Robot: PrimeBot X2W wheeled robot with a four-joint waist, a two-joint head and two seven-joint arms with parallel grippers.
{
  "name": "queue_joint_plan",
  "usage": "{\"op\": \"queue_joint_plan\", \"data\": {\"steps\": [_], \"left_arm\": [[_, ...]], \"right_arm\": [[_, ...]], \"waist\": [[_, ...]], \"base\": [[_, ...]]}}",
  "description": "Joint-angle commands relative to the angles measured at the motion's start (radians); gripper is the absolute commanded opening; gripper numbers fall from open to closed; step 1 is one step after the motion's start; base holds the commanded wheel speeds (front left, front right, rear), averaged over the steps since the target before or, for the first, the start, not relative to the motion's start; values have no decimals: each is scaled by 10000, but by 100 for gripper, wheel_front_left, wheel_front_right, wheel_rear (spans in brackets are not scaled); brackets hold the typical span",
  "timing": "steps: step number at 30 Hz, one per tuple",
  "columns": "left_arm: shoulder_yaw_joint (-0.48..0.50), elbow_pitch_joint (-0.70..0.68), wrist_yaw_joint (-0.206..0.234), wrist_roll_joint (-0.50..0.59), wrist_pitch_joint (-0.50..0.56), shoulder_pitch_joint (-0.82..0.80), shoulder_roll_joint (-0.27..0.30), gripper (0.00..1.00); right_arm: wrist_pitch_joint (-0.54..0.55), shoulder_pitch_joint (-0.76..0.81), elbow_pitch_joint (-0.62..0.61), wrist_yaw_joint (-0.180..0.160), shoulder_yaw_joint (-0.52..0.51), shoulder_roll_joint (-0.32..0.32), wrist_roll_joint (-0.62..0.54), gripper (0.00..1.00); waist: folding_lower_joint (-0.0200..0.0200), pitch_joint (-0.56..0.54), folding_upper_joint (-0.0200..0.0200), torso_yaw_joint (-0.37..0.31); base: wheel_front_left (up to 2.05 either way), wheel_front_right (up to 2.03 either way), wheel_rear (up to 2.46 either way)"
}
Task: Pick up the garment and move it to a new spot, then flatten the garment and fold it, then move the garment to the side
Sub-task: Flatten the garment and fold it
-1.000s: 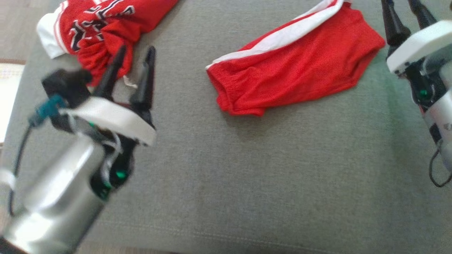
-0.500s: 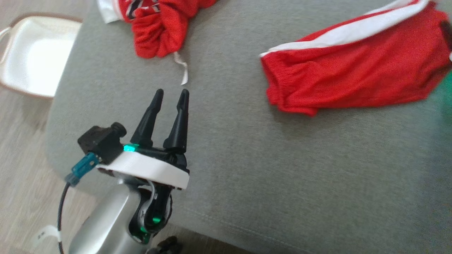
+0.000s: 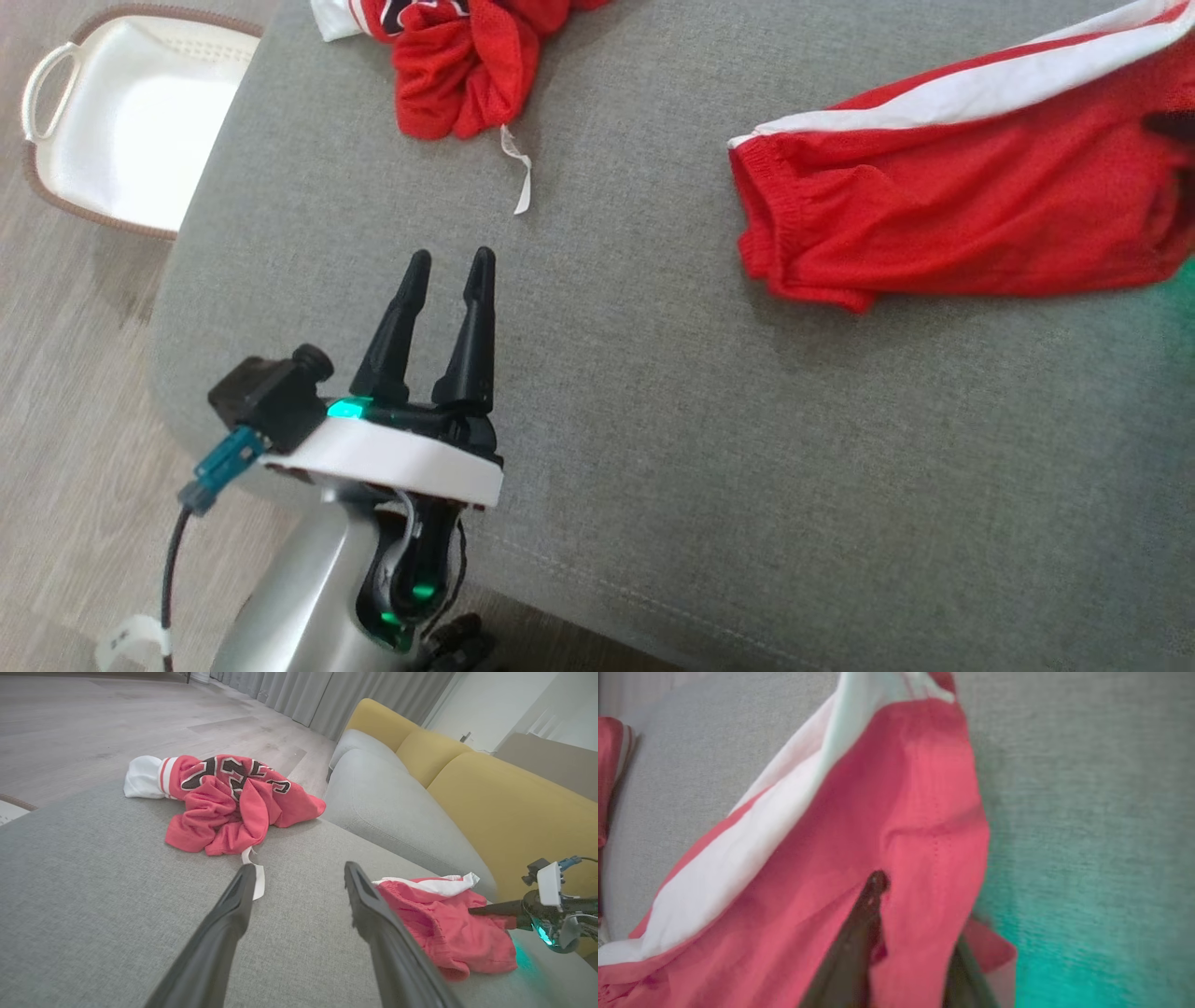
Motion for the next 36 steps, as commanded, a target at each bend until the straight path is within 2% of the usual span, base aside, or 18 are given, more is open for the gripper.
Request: {"op": "queue_joint_plan", "data": {"steps": [1, 11, 15, 21, 22, 28, 36], "left_arm": [[436, -204, -72, 129, -75, 69, 98, 100], [833, -98, -359, 693, -76, 187, -56, 100], [1133, -198, -351, 1183, -76, 254, -22, 100], [1737, -338, -330, 2056, -76, 426, 45, 100], [1737, -338, -330, 2056, -76, 426, 45, 100], [2144, -179, -416, 2539, -76, 810, -28, 100], [2382, -14, -630, 2739, -76, 1180, -234, 100]], "right_arm": [[-22, 840, 70, -7, 210, 666, -32, 0], [-2700, 1041, -237, -7, 268, 975, -316, 0], [-3100, 1272, -273, -7, 284, 1152, -282, 0], [-3873, 1884, -991, -7, 488, 1237, -213, 0], [-3873, 1884, -991, -7, 488, 1237, -213, 0], [-4873, 2587, -1284, -7, 523, 1133, -10, 0], [-6201, 2767, -1398, -7, 729, 853, -110, 0]], "waist": [[1, -25, -1, -57], [1, -478, -1, -883], [1, -753, -1, -1471], [1, -1329, -1, -2573], [1, -1329, -1, -2573], [1, -1939, -1, -3570], [1, -2326, -1, -4149]], "base": [[0, 0, 0], [0, 0, 0], [0, 0, 0], [0, 0, 0], [0, 0, 0], [0, 0, 0], [0, 0, 0]]}}
